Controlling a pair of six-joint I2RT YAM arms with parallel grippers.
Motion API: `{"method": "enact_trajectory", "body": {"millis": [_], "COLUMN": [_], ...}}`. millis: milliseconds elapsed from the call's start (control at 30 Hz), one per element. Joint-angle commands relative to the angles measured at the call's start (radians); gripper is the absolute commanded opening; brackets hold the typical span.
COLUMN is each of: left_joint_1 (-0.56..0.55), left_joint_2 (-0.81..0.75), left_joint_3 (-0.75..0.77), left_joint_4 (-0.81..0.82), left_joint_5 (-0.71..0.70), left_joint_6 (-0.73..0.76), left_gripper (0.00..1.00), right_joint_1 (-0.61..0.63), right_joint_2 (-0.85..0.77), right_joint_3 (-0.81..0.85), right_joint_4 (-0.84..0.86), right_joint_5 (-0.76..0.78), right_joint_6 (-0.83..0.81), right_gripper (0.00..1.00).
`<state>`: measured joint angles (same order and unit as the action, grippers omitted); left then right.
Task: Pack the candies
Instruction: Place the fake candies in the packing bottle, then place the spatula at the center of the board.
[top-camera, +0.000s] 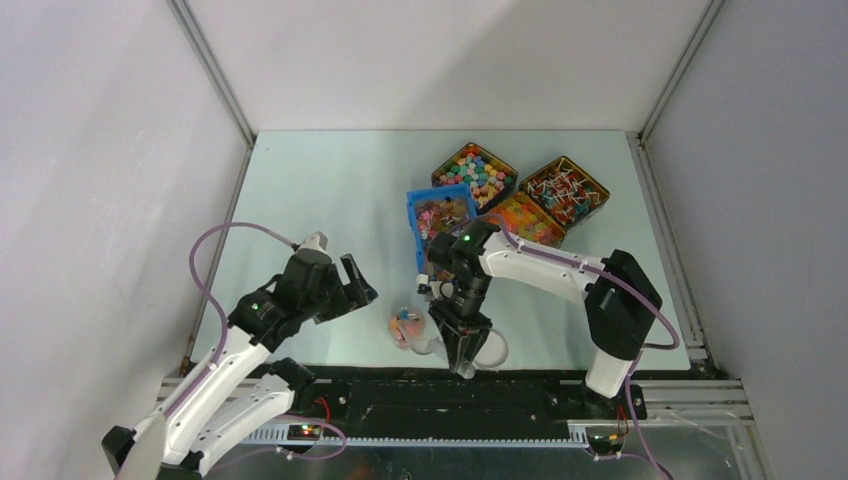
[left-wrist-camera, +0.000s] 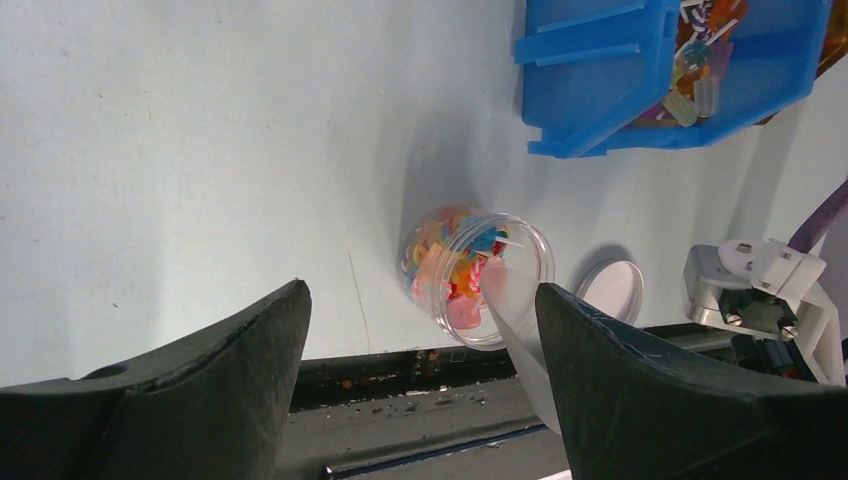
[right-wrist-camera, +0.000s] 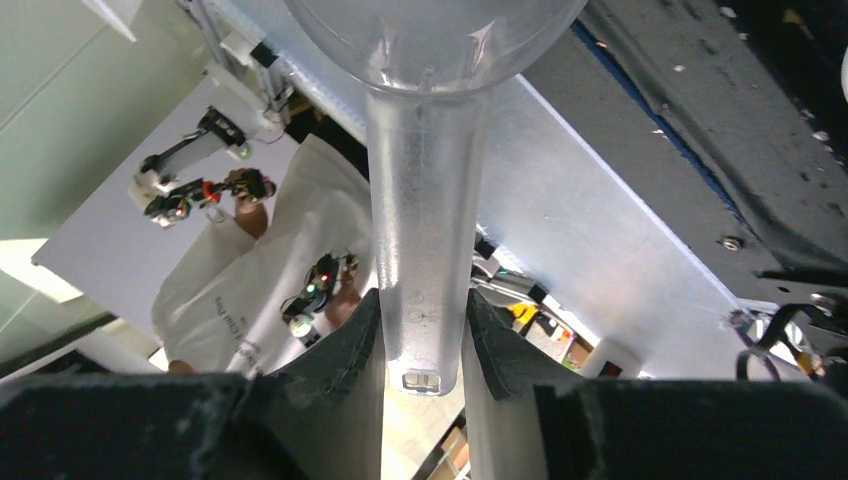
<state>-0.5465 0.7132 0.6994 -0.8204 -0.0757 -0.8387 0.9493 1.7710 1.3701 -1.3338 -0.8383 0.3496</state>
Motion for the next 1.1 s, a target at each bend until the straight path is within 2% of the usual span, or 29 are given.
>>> {"method": "enact_trajectory", "body": {"millis": [0, 233, 433, 700, 1067], "left_joint_1": [0.007, 0.007, 0.007, 0.007, 0.007], "left_joint_2": [-0.028, -0.04, -0.062, -0.106, -0.21], "left_joint_3": [-0.014, -0.022, -0.027, -0.044, -0.075], "left_joint_4": [0.033, 0.044, 0.066, 0.126, 0.21], "left_joint_5": [0.002, 0.007, 0.006, 0.018, 0.007], "left_joint_6": [-0.014, -0.021, -0.039, -0.045, -0.058], "left_gripper": [0.89, 0.9, 0.94, 1.0, 1.0], "right_joint_1": [0.01, 0.011, 0.015, 0.023, -0.016], "right_joint_2": [-0.069, -0.143, -0.213, -0.307, -0.439], "right_joint_3": [0.0, 0.0, 0.0, -0.018, -0.186], "right_joint_4": [-0.031, -0.018, -0.009, 0.021, 0.1], "right_joint_5": [0.112, 0.299, 0.53, 0.752, 0.77], "right_joint_6": [-0.017, -0.012, -0.009, 0.012, 0.106], "right_gripper": [0.0, 0.0, 0.0, 0.0, 0.0]}}
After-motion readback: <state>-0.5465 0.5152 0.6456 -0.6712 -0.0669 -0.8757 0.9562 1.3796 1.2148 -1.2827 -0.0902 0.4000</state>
